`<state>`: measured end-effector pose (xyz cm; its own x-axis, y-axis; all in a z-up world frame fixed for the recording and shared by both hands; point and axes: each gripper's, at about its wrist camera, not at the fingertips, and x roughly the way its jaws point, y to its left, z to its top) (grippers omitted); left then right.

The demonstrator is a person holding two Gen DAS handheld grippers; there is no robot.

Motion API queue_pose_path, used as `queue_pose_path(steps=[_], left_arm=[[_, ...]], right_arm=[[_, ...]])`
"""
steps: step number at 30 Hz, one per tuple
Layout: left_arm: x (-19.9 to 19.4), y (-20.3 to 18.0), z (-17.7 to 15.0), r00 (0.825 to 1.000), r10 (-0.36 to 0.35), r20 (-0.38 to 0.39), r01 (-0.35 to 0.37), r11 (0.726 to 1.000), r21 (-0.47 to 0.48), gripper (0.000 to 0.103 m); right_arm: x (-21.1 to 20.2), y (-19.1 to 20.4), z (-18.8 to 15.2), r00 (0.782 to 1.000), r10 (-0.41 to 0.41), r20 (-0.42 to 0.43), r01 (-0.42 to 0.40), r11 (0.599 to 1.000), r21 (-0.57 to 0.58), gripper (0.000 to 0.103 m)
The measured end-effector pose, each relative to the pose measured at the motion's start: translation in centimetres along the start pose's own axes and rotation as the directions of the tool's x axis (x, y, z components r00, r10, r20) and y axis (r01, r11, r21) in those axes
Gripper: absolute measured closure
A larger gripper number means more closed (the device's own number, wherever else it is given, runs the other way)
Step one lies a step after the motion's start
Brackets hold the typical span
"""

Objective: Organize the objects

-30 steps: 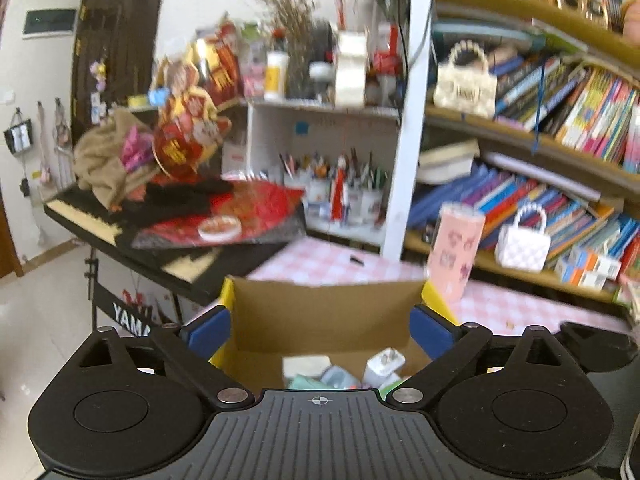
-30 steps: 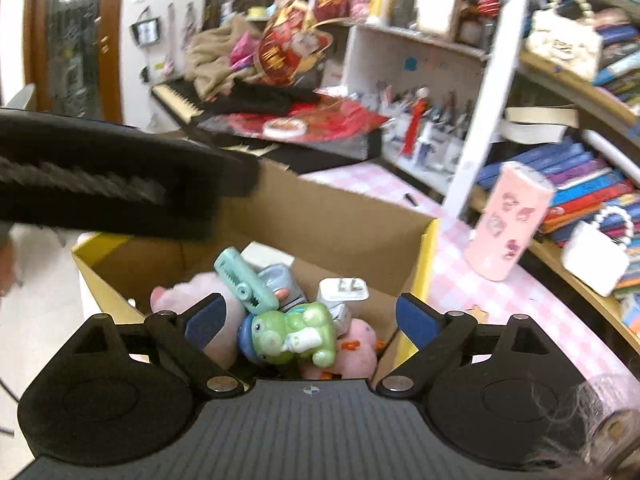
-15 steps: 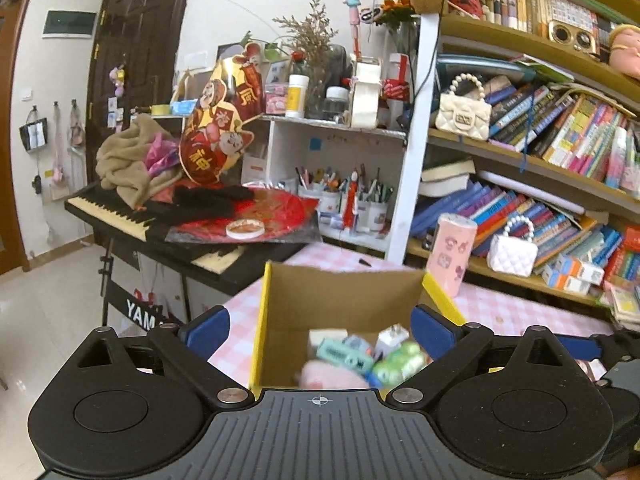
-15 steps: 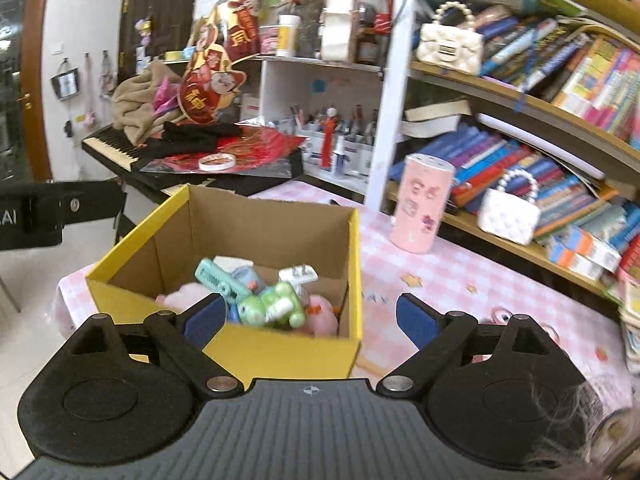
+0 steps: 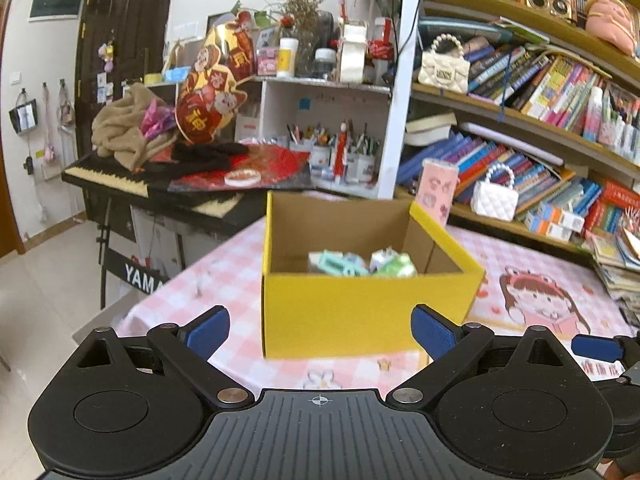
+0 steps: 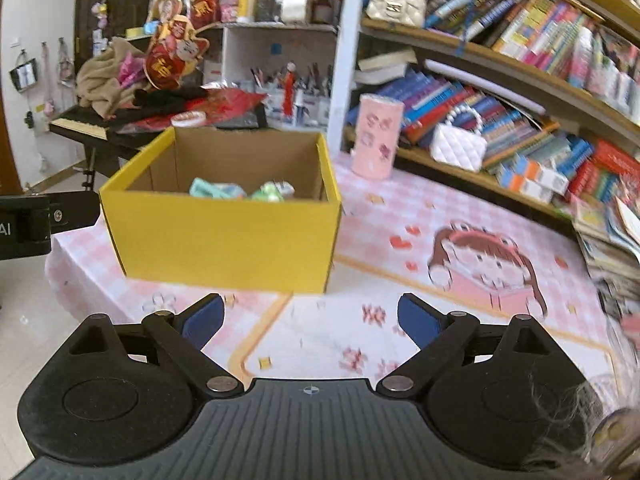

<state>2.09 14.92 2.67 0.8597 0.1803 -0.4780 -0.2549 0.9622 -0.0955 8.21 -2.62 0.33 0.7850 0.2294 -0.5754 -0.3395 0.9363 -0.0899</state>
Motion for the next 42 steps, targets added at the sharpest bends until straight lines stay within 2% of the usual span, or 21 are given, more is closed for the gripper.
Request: queue_pose_path(steps=[6,12,20,29,36,42], left_arm=[[-0.3,-0.7,-1.9,0.999,-0.004,-0.036,0.005,1.000,0.012,0.004],[-0.4,-1.7,-3.1,0.998,-0.012,-0.065,0.014,0.999,0.030,0.004],[0.1,-4.2,-4.0,0.995,-0.061,-0.084,0.067,0.996,0.062,0.004],[-0.2,-7.6,-5.1,0.987,-0.127,-0.102,0.139,0.983,0.122,0.004],[-0.2,-9.1,-5.2,0.983,-0.152,-0.099,0.169,0.968,0.184,0.004],[-0.3,-10.0,-5.0,0.980,-0.176,-0.094,0.191,0.962,0.196,0.004]], right_arm=[[-0.9,0.0,-2.7,0.998,-0.049,-0.043,0.051,0.998,0.044,0.009],[-2.1,-0.3,-4.9,0.994,-0.096,-0.046,0.100,0.992,0.081,0.009],[-3.3,-2.3,-6.6,0.980,-0.183,-0.073,0.192,0.972,0.139,0.009],[-4.0,-5.0,-7.7,0.945,-0.302,-0.126,0.323,0.925,0.202,0.008],[-4.5,-5.8,-8.2,0.935,-0.330,-0.129,0.352,0.907,0.232,0.007],[-5.5,-7.6,-8.5,0.921,-0.363,-0.138,0.389,0.848,0.360,0.007]])
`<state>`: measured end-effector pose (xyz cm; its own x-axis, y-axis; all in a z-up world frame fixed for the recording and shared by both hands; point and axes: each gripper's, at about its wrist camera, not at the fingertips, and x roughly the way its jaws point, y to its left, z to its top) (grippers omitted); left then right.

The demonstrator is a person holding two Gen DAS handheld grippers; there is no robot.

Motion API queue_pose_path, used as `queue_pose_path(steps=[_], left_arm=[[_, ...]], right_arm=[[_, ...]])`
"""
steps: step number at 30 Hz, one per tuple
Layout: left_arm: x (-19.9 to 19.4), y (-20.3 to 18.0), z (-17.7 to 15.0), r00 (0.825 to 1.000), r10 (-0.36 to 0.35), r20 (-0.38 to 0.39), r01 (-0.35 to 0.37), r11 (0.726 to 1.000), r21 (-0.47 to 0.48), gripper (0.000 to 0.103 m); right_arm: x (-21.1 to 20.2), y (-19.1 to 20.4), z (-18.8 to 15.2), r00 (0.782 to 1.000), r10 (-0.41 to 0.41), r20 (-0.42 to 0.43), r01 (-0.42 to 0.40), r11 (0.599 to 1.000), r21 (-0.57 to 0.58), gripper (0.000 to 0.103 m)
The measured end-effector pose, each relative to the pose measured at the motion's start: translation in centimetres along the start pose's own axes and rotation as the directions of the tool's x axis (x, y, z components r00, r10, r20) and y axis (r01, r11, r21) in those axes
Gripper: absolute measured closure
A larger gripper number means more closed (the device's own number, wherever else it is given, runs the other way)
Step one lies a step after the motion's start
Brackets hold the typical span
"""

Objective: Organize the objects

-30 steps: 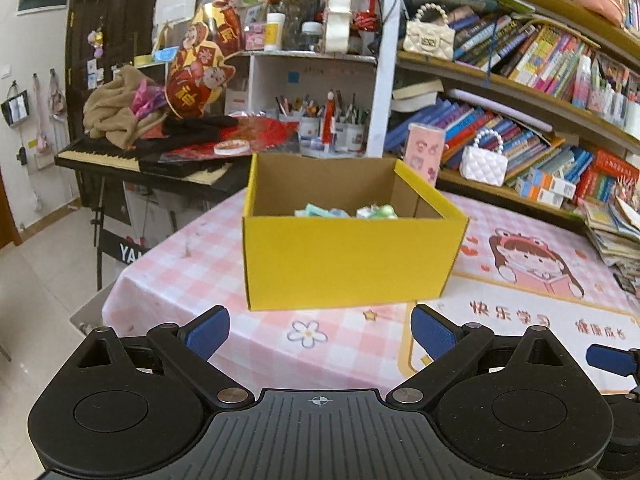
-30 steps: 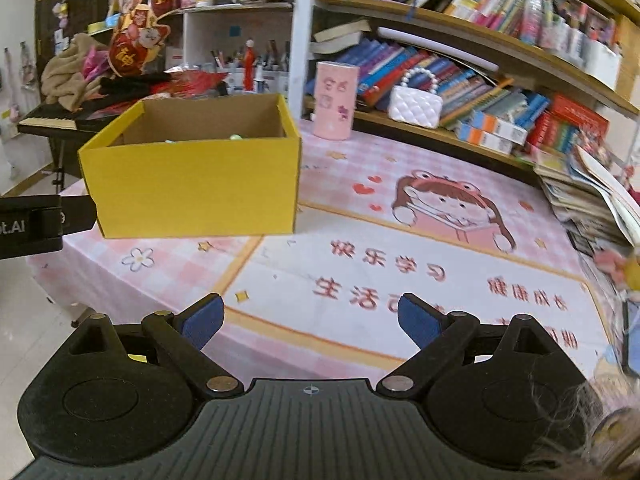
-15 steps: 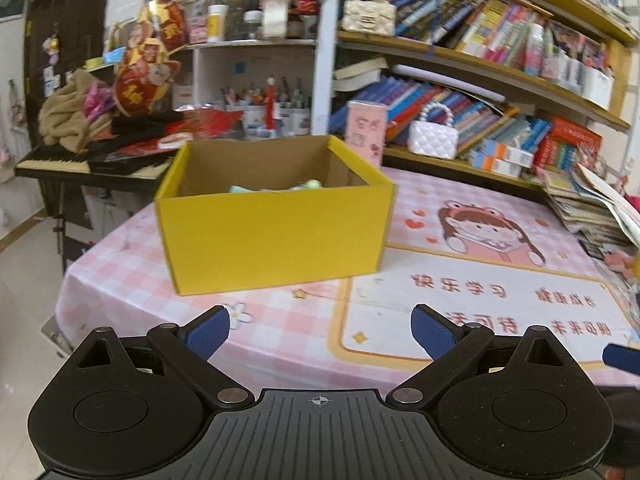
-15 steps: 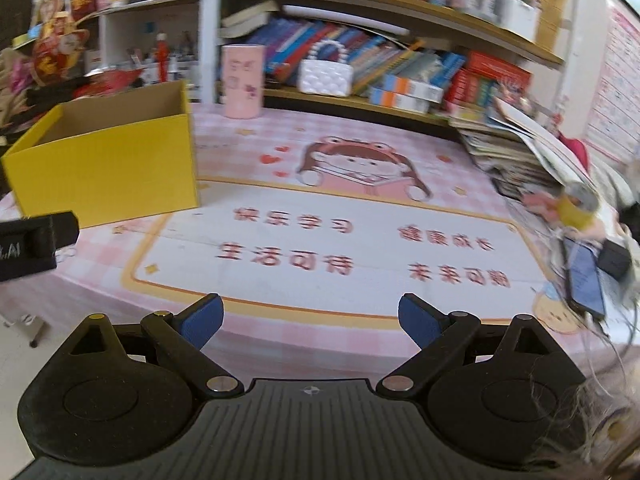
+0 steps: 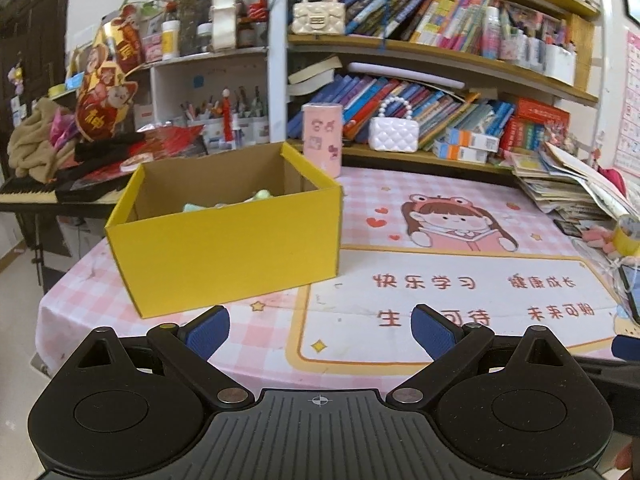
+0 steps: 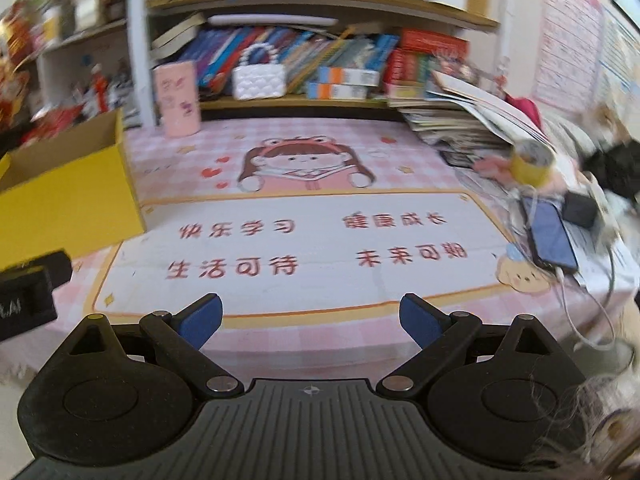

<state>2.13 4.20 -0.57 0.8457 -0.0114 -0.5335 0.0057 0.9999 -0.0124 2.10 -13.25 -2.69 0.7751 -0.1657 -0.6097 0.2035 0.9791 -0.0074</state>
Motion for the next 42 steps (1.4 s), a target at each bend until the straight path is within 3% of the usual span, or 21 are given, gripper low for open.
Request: queue_pose_path(steps=[10,28,42], left_arm=[[-0.5,-2.6,-0.8,0.997,-0.073,-0.008,0.073,0.993,0.088,0.001],[0.4,-2.3,-1.1,0.999,0.019,-0.048,-0.014,0.995,0.094,0.001],[0.5,-2.4,-1.4,0.998,0.033,-0.055,-0.028,0.995,0.101,0.001]], right_arm=[[-1.2,-2.1,-0.5,0.997,-0.070,0.032,0.069,0.997,0.033,0.006],[-0.8,-1.2,-0.6,0.998,-0.058,0.014,0.058,0.998,-0.022,0.005],[-0.7,-1.2,-0.6,0.998,-0.067,0.008,0.068,0.997,-0.024,0.005]])
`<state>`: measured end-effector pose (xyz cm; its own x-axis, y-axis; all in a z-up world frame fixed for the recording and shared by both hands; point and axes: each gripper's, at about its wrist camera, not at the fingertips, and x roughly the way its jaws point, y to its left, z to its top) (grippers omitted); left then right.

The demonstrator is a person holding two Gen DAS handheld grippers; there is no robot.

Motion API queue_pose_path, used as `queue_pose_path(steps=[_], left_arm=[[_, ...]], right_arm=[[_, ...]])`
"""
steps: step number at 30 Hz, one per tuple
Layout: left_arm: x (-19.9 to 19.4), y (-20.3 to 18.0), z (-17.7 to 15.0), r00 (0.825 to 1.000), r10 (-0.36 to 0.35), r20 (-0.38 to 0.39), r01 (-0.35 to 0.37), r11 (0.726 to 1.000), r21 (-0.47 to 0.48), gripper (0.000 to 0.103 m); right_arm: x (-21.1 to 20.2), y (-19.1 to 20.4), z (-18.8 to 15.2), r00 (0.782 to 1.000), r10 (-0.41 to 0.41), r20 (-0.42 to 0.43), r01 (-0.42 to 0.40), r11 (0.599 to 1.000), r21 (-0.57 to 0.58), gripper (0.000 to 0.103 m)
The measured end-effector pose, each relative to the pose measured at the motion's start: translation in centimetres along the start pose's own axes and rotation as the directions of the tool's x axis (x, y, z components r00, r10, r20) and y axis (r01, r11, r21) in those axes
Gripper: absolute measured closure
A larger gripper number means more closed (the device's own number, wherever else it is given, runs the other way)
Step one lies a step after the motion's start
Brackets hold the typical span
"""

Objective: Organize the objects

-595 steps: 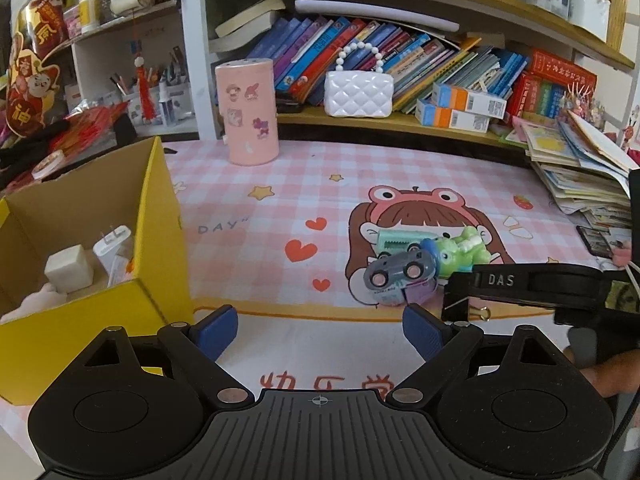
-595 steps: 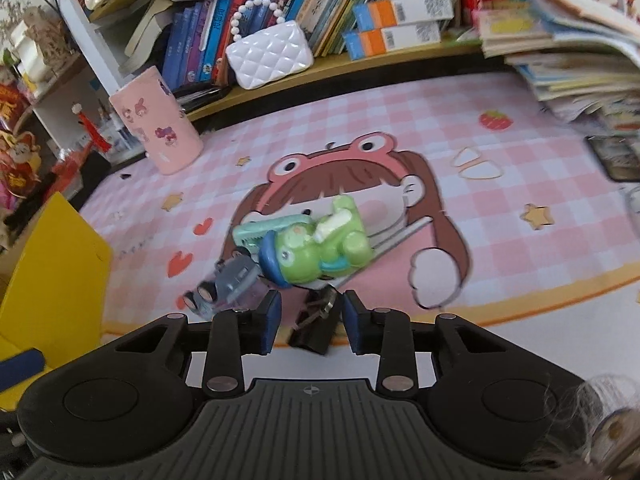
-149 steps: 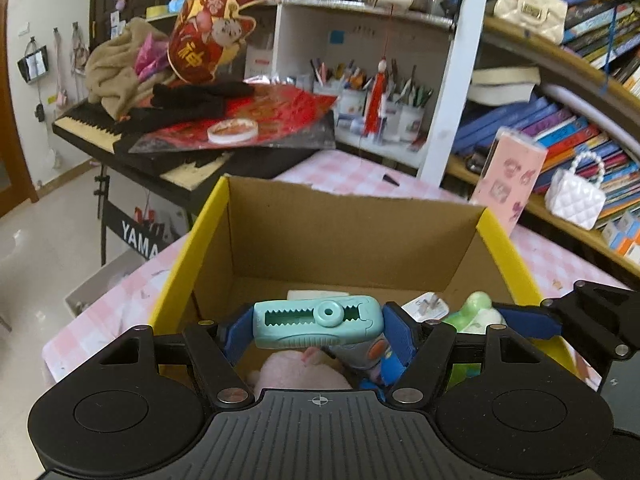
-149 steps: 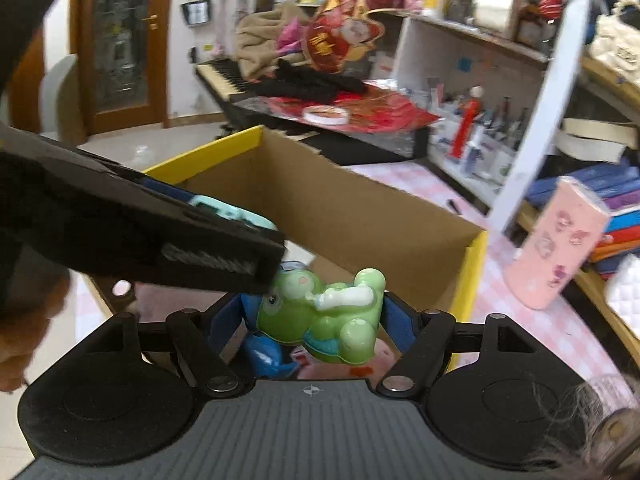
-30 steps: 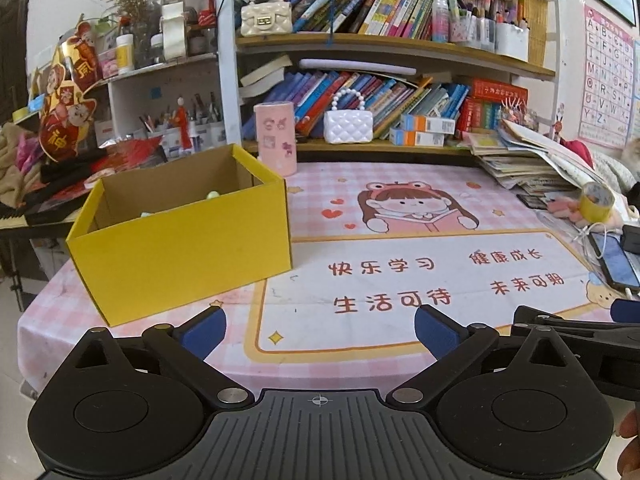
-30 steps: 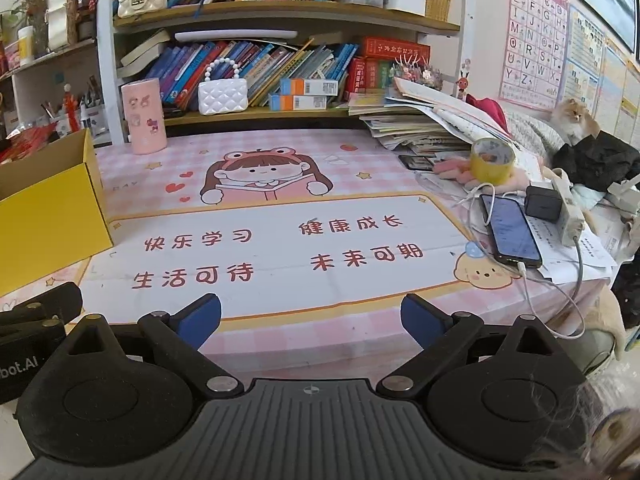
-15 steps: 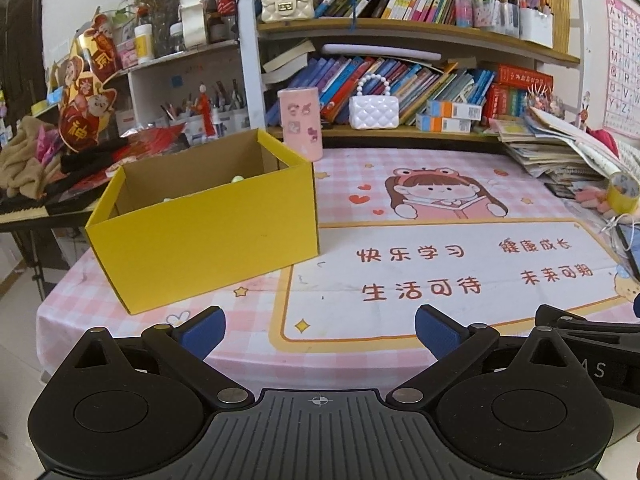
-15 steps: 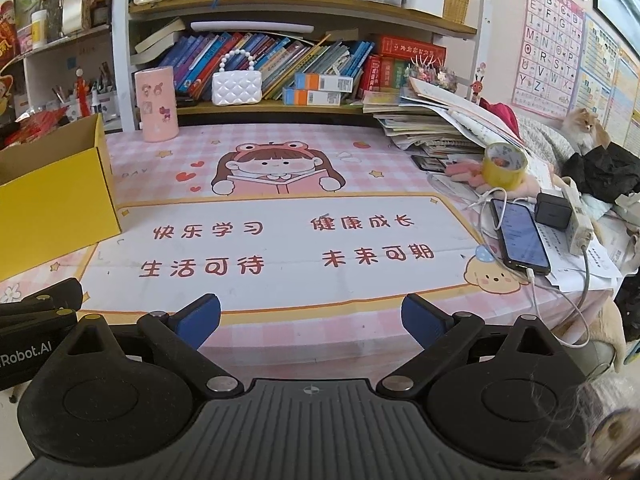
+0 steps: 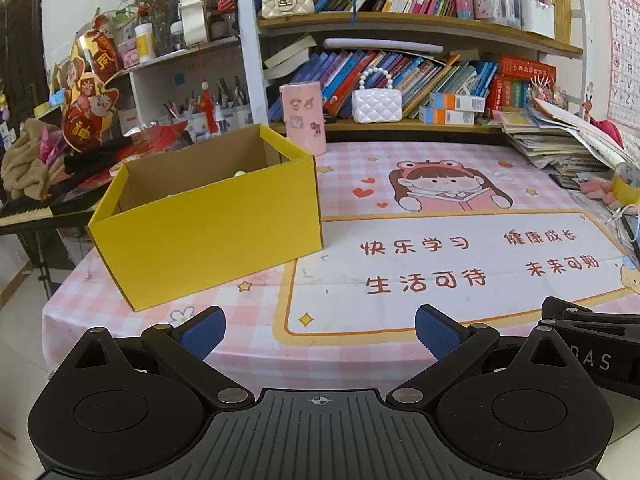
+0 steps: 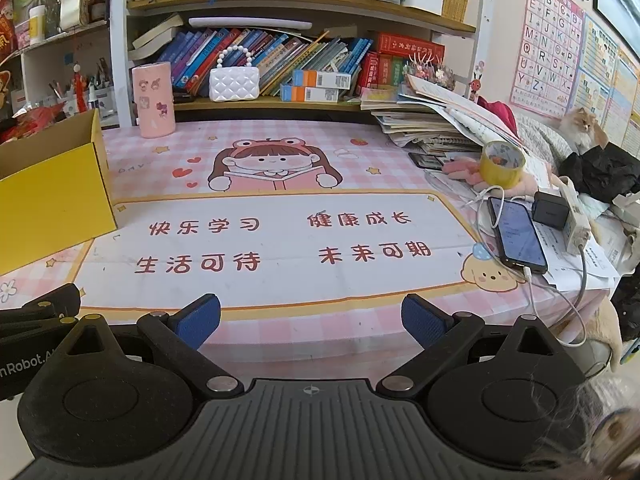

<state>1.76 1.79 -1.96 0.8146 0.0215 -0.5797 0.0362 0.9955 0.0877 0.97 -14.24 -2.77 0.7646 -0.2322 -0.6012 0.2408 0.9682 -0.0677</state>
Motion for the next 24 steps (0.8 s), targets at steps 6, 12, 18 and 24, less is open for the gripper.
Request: queue_pose_path(steps=[6,12,18,24], left_arm=[[0.09,0.39,0.03,1.000,-0.006,-0.009,0.005,1.000,-0.016,0.001],[0.08,0.38,0.10,1.000,0.013,-0.005,-0.014,1.000,-0.012,0.000],[0.17,0.66,0.08,1.000,0.007,-0.009,-0.007,1.000,-0.022,0.000],[0.19,0.57,0.15,1.000,0.009,-0.009,-0.009,1.000,-0.020,0.000]], right_arm=[[-0.04,0.22,0.21,1.000,-0.002,0.006,0.002,1.000,-0.009,0.005],[-0.04,0.30,0.17,1.000,-0.004,0.007,0.004,1.000,-0.010,0.005],[-0.02,0.42,0.20,1.000,-0.002,0.006,0.002,1.000,-0.010,0.005],[0.01,0.71,0.35,1.000,-0.006,0.012,0.006,1.000,-0.012,0.005]])
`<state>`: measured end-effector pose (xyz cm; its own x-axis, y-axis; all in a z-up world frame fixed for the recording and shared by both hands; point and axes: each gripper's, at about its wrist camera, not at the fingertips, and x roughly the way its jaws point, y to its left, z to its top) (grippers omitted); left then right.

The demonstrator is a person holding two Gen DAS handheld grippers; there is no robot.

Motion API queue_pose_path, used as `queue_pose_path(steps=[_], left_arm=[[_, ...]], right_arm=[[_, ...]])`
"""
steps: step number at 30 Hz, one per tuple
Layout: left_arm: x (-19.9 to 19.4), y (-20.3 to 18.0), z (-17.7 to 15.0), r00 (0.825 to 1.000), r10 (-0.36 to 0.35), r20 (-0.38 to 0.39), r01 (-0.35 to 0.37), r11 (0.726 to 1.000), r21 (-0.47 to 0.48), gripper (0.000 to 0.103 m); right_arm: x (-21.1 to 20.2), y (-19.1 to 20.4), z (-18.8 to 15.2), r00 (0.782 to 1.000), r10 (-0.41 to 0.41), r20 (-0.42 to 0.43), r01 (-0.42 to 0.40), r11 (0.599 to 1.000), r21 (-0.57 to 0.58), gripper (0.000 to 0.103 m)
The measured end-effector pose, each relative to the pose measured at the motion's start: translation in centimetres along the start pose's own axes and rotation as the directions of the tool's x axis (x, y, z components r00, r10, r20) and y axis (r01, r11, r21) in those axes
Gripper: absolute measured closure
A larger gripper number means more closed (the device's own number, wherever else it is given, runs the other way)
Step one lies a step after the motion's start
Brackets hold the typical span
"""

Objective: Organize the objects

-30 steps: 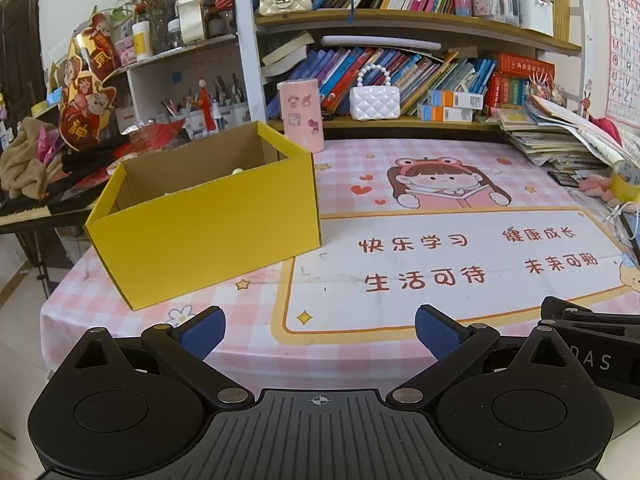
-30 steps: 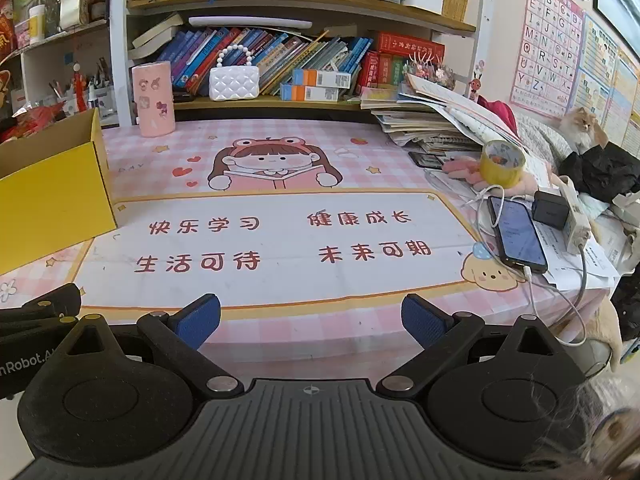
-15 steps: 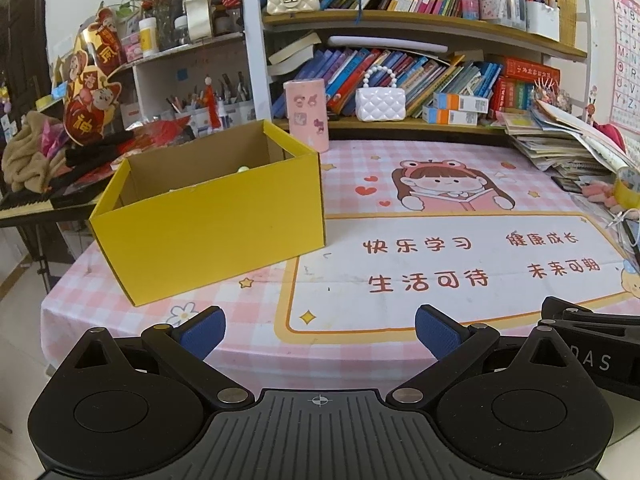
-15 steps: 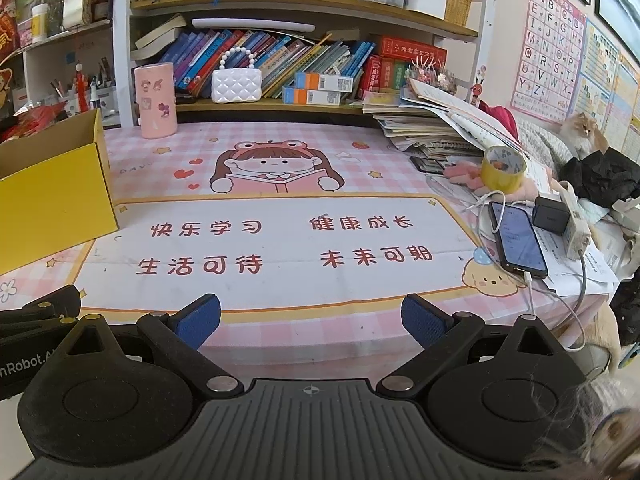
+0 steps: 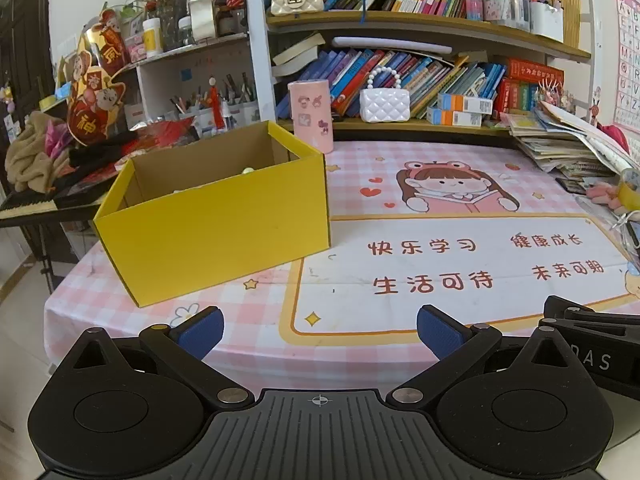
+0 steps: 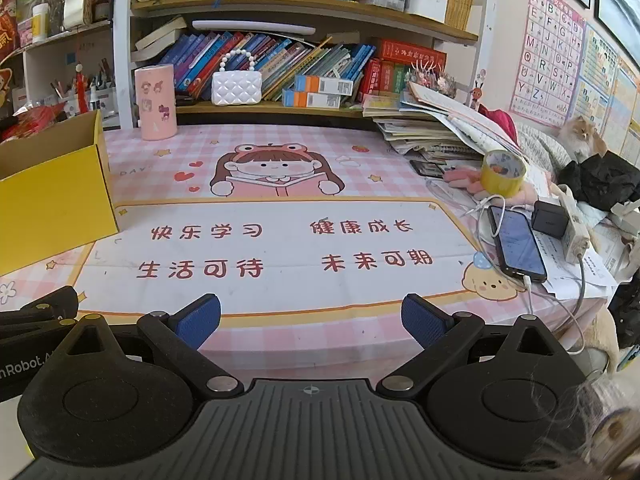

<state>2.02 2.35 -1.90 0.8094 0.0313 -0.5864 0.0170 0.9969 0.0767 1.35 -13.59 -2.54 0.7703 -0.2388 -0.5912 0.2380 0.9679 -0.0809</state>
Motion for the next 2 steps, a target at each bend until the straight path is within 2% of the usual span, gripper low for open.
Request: queue_pose_path(steps=[2], left_arm=[[0.09,0.05,0.05,1.000,-0.003,-0.003,0.003,1.000,-0.004,0.000]], right_arm=[[0.07,0.00,0.04,1.000,0.003,-0.003,-0.003,1.000,0.001,0.005]])
